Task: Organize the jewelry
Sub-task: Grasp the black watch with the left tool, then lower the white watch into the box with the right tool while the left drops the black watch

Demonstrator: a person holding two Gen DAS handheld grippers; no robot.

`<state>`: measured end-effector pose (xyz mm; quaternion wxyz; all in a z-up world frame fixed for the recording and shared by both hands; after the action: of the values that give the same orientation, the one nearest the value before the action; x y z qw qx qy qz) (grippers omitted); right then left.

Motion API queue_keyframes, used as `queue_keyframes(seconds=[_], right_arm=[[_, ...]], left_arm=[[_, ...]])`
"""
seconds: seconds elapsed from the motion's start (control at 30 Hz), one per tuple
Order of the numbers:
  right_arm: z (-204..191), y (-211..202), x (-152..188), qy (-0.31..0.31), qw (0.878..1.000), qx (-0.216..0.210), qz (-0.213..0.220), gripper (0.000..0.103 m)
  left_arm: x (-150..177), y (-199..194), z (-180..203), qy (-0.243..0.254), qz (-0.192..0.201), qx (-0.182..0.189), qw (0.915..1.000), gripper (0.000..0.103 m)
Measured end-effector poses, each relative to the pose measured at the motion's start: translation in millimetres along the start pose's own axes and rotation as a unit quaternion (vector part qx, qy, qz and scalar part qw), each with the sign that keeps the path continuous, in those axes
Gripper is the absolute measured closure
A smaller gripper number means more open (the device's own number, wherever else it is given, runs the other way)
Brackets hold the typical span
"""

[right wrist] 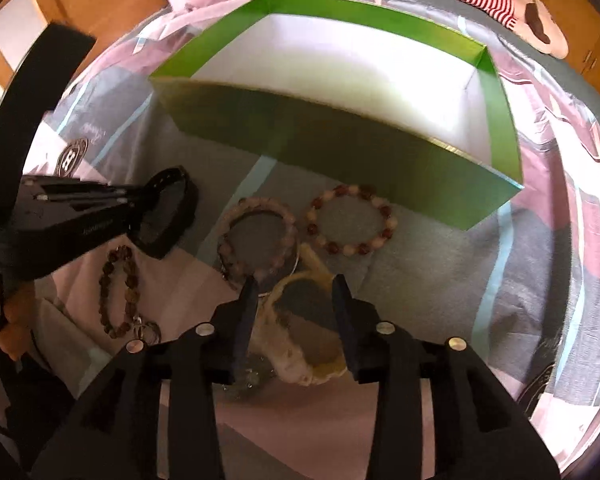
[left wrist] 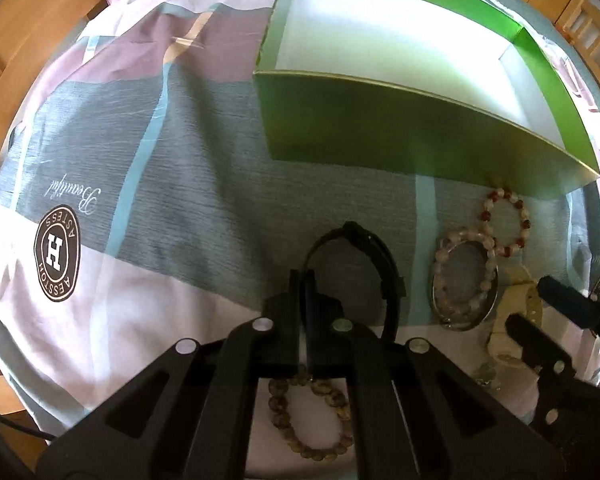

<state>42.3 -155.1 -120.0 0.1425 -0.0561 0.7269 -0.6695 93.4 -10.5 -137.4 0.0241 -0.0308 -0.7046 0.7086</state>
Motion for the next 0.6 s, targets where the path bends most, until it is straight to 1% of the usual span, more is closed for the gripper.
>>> queue_keyframes(seconds=[0.07,0.1,0.13,0.17,0.2,0.3,0.43,0.6], right_arm=[[-4.4,4.8,2.5,-0.006,1.0,-0.001,-0.007,0.065],[-6.7,6.4,3.6,-0.01,1.0,-0.002,-0.009,0.072],[-10.7,6.7,4.4,-0.018,1.0,-0.004,-0.008,0.085],[-14.1,5.0,4.9,-0.025,1.0,-0.005,-0.004,0.086],[-17.0,2.3,5.5,-0.032,0.999,0.002,0.0,0.091],[-23.1,-7.0,5.2,-0.042,0.999,0.004,0.013,0.091],[-20.4,-25.9,1.5,-0.037,0.999,-0.006,0.031,0.094],[-8.5,-64.3,-6.4,-0.02,0.996,-0.015,0.083,0.098]], left_arm=[[-0.2,1.6,3.7,0.001,0.003,-0.002,1.0,0.1],[-0.4,1.3,4.2,0.003,0.004,-0.005,1.0,0.1],[-1.0,0.9,6.0,0.002,0.007,-0.006,1.0,0.1],[-0.5,-0.2,7.0,0.001,0.008,-0.005,0.9999,0.101],[0.2,-3.2,8.3,0.002,0.012,-0.004,0.9999,0.101],[2.5,-19.1,12.3,0.004,0.029,0.007,0.9995,0.101],[5.3,-45.5,14.8,0.012,0.055,0.024,0.9981,0.101],[11.3,-81.5,7.9,0.008,0.085,0.057,0.9947,0.101]])
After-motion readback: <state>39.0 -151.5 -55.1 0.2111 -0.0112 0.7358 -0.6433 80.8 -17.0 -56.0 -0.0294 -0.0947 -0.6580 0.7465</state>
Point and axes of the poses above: each gripper's, at about its wrist camera, not at the fingertips, and y roughly the way its jaws point, z to its right, x to its underside, the point moved 7 cm from there along y, roughly the way its jaws point, and after that the axes turned 14 degrees about -z, right-handed, at the moved point
